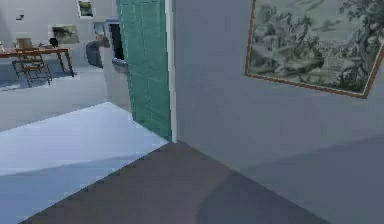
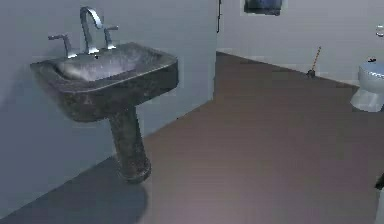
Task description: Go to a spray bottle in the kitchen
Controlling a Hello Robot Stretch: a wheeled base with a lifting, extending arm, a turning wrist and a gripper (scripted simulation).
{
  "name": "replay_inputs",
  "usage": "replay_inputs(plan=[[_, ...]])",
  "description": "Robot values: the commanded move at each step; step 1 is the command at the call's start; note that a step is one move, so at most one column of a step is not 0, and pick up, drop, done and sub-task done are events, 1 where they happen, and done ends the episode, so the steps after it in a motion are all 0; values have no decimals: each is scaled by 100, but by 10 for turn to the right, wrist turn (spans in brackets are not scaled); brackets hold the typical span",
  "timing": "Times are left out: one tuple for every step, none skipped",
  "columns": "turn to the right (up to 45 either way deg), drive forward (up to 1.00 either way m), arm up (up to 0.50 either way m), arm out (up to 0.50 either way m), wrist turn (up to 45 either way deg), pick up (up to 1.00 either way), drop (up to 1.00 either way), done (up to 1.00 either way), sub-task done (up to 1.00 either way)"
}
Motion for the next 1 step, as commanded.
replay_inputs(plan=[[450,0,0,0,0,0,0,0,0]])
